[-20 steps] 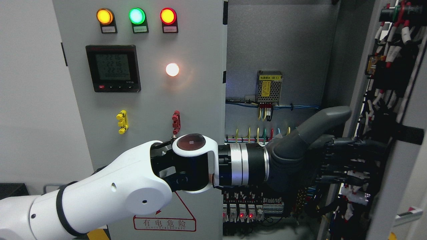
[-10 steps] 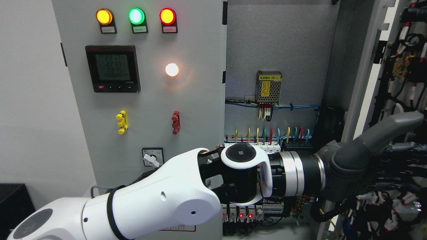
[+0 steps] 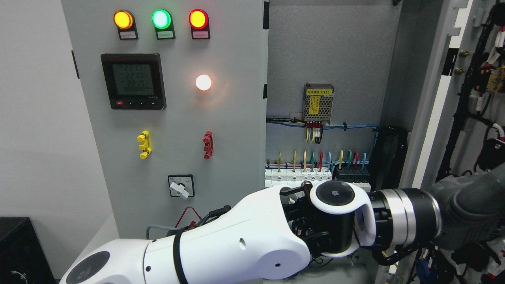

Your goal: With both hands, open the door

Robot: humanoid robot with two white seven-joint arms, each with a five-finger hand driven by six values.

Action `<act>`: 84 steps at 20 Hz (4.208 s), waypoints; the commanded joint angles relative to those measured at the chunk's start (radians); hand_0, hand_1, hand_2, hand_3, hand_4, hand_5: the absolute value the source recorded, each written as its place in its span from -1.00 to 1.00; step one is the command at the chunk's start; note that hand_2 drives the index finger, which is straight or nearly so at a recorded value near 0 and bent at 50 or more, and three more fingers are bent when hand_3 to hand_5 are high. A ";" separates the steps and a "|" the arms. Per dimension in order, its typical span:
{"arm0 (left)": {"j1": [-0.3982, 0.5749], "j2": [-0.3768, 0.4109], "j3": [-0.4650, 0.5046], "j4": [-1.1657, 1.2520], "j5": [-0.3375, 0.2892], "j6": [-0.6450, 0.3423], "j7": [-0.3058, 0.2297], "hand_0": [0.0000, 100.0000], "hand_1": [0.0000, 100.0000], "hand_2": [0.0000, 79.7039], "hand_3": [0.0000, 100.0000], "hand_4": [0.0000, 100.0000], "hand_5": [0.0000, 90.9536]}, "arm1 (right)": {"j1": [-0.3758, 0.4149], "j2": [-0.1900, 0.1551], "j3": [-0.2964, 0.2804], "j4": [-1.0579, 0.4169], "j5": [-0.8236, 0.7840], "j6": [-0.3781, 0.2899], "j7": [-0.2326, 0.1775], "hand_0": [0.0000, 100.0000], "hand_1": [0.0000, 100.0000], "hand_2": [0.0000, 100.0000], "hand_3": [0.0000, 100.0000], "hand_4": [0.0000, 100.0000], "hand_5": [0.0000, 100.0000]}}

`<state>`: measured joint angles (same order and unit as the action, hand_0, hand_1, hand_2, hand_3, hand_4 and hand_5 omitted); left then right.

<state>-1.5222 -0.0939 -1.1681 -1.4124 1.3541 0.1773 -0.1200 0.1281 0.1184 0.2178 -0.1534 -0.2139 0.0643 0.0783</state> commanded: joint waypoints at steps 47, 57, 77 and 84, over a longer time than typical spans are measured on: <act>1.660 0.946 0.128 0.212 -0.513 -0.611 -0.243 -1.00 -1.00 -1.00 -1.00 -1.00 -1.00 | 0.001 0.000 0.000 0.000 -0.001 0.000 0.000 -1.00 -1.00 -1.00 -1.00 -1.00 -1.00; 1.705 0.211 0.462 1.366 -0.529 -0.596 -0.368 -1.00 -1.00 -1.00 -1.00 -1.00 -1.00 | 0.001 0.000 0.000 0.000 -0.001 0.000 0.000 -1.00 -1.00 -1.00 -1.00 -1.00 -1.00; 1.597 0.029 1.516 1.478 -1.394 -0.245 -0.058 -1.00 -1.00 -1.00 -1.00 -1.00 -1.00 | -0.019 -0.005 0.000 -0.061 -0.001 -0.001 0.000 -1.00 -1.00 -1.00 -1.00 -1.00 -1.00; 1.593 0.014 1.529 1.477 -1.397 -0.246 -0.053 -1.00 -1.00 -1.00 -1.00 -1.00 -1.00 | 0.152 -0.074 -0.002 -0.658 -0.001 -0.001 0.001 -1.00 -1.00 -1.00 -1.00 -1.00 -1.00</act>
<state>0.0777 -0.0025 0.1294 -0.0196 -0.0188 -0.0682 -0.1773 0.1692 0.1022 0.2172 -0.2648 -0.2149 0.0623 0.0783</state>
